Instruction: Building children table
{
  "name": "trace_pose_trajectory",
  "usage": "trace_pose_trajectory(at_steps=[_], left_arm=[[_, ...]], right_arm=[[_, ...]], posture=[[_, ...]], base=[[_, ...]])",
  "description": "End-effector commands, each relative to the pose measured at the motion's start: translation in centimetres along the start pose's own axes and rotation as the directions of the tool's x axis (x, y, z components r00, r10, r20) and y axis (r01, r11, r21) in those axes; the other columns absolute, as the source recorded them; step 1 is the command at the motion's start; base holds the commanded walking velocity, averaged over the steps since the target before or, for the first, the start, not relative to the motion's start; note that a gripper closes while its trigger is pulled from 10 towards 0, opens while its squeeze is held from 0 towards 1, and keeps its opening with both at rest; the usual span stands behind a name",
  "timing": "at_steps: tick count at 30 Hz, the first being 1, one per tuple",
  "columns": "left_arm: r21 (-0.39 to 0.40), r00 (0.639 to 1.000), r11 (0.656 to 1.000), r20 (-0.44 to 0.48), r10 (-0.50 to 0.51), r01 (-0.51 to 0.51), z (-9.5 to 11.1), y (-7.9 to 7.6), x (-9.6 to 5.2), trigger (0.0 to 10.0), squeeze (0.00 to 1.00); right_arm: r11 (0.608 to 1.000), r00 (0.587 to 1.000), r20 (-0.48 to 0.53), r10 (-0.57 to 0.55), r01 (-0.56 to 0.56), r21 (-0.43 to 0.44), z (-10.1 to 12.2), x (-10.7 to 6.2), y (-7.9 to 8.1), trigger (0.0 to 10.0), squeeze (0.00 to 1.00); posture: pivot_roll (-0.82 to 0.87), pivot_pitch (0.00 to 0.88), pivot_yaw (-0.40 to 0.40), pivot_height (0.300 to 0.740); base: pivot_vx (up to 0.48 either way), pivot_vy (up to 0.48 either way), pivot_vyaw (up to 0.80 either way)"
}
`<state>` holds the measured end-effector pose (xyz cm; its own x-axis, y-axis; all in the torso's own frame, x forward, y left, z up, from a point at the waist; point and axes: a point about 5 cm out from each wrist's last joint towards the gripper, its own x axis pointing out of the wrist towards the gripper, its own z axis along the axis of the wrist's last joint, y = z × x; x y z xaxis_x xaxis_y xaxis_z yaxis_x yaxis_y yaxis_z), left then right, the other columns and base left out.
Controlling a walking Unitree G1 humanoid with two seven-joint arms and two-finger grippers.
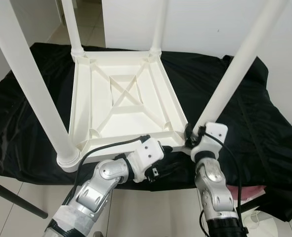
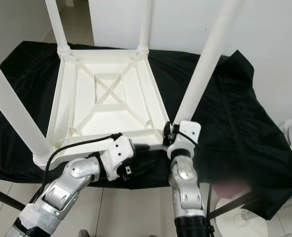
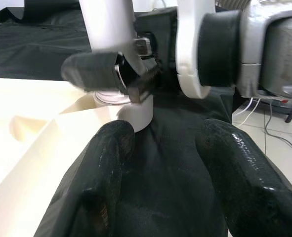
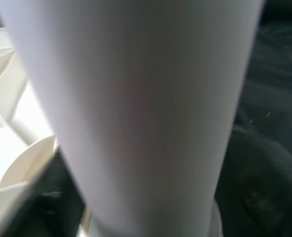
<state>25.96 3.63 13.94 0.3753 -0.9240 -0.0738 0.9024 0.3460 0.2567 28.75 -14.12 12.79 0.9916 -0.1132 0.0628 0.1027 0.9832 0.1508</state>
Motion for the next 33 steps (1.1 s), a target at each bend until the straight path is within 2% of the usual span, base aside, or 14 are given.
trace_pose_trajectory(at_steps=[1, 6, 9, 10, 11, 13, 14, 16, 17, 19, 23, 30, 31, 33], left_arm=[[0.002, 1.000, 1.000, -0.003, -0.018, 0.018, 0.1, -0.2, 0.1, 10.0, 0.00], [0.001, 1.000, 1.000, -0.004, -0.014, 0.014, 0.0, -0.2, 0.1, 10.0, 0.00], [-0.002, 1.000, 1.000, -0.004, -0.013, 0.013, 0.0, -0.2, 0.1, 10.0, 0.00], [-0.002, 1.000, 1.000, -0.004, -0.013, 0.013, 0.0, -0.2, 0.1, 10.0, 0.00], [-0.003, 1.000, 1.000, -0.004, -0.014, 0.013, 0.0, -0.3, 0.1, 10.0, 0.00], [-0.004, 1.000, 1.000, -0.004, -0.014, 0.014, 0.0, -0.3, 0.2, 10.0, 0.00], [-0.004, 1.000, 1.000, -0.003, -0.015, 0.015, 0.0, -0.3, 0.2, 10.0, 0.00], [-0.005, 1.000, 1.000, -0.002, -0.016, 0.016, 0.0, -0.3, 0.2, 10.0, 0.00], [-0.004, 1.000, 1.000, -0.001, -0.019, 0.019, 0.0, -0.3, 0.3, 10.0, 0.00], [-0.004, 1.000, 1.000, -0.001, -0.020, 0.020, 0.1, -0.3, 0.3, 10.0, 0.00], [-0.003, 1.000, 1.000, -0.001, -0.021, 0.021, 0.0, -0.3, 0.3, 10.0, 0.00], [0.000, 1.000, 1.000, 0.004, -0.019, 0.019, 0.2, -0.2, 0.5, 10.0, 0.00], [0.002, 1.000, 1.000, 0.005, -0.017, 0.017, 0.2, -0.1, 0.6, 10.0, 0.00], [0.002, 1.000, 1.000, 0.005, -0.017, 0.017, 0.2, -0.1, 0.6, 10.0, 0.00]], right_arm=[[0.999, 0.999, -0.001, 0.035, -0.035, 0.032, -0.2, -0.5, 0.2, 10.0, 1.00], [0.995, 0.995, 0.015, 0.101, -0.102, 0.025, -0.1, -0.6, -0.9, 10.0, 1.00], [0.979, 0.979, 0.033, 0.203, -0.203, 0.001, 0.1, -0.6, -2.0, 10.0, 1.00], [0.979, 0.979, 0.033, 0.203, -0.203, 0.001, 0.1, -0.6, -2.0, 10.0, 1.00], [0.970, 0.969, 0.035, 0.243, -0.243, -0.017, 0.2, -0.5, -2.4, 10.0, 0.83], [0.963, 0.962, 0.036, 0.270, -0.269, -0.028, 0.3, -0.4, -2.7, 10.0, 0.83], [0.953, 0.953, 0.039, 0.301, -0.300, -0.047, 0.4, -0.3, -2.9, 10.0, 0.00], [0.938, 0.939, 0.037, 0.342, -0.339, -0.070, 0.5, -0.2, -3.0, 10.0, 0.00], [0.903, 0.907, 0.024, 0.420, -0.415, -0.109, 0.8, 0.1, -3.3, 10.0, 0.00], [0.895, 0.900, 0.020, 0.436, -0.431, -0.116, 0.8, 0.2, -3.4, 10.0, 0.00], [0.841, 0.854, 0.006, 0.520, -0.510, -0.179, 1.4, 1.0, -3.7, 10.0, 0.00], [0.789, 0.811, -0.032, 0.584, -0.576, -0.211, 1.5, 2.2, -3.5, 10.0, 0.00], [0.767, 0.794, -0.062, 0.605, -0.602, -0.220, 1.2, 2.5, -3.4, 1.6, 0.00], [0.767, 0.794, -0.062, 0.605, -0.602, -0.220, 1.2, 2.5, -3.4, 1.6, 0.00]], posture=[[-0.02, 0.080, -0.067, 0.740], [-0.03, 0.082, -0.069, 0.740], [-0.03, 0.083, -0.068, 0.740], [-0.03, 0.083, -0.068, 0.740], [-0.03, 0.084, -0.066, 0.740], [-0.03, 0.084, -0.066, 0.740], [-0.03, 0.083, -0.065, 0.740], [-0.04, 0.083, -0.063, 0.740], [-0.04, 0.083, -0.063, 0.740], [-0.04, 0.083, -0.063, 0.740], [-0.04, 0.079, -0.063, 0.740], [-0.03, 0.071, -0.065, 0.740], [-0.02, 0.067, -0.072, 0.740], [-0.02, 0.067, -0.072, 0.740]], base=[[0.000, 0.000, 0.00], [0.000, 0.000, 0.00], [0.000, 0.000, 0.00], [0.000, 0.000, 0.00], [0.000, 0.000, 0.00], [0.000, 0.000, 0.00], [0.000, 0.000, 0.00], [0.000, 0.000, 0.00], [0.000, 0.000, 0.00], [0.000, 0.000, 0.00], [0.000, 0.000, 0.00], [0.000, 0.000, 0.00], [0.000, 0.000, 0.00], [0.000, 0.000, 0.00]])
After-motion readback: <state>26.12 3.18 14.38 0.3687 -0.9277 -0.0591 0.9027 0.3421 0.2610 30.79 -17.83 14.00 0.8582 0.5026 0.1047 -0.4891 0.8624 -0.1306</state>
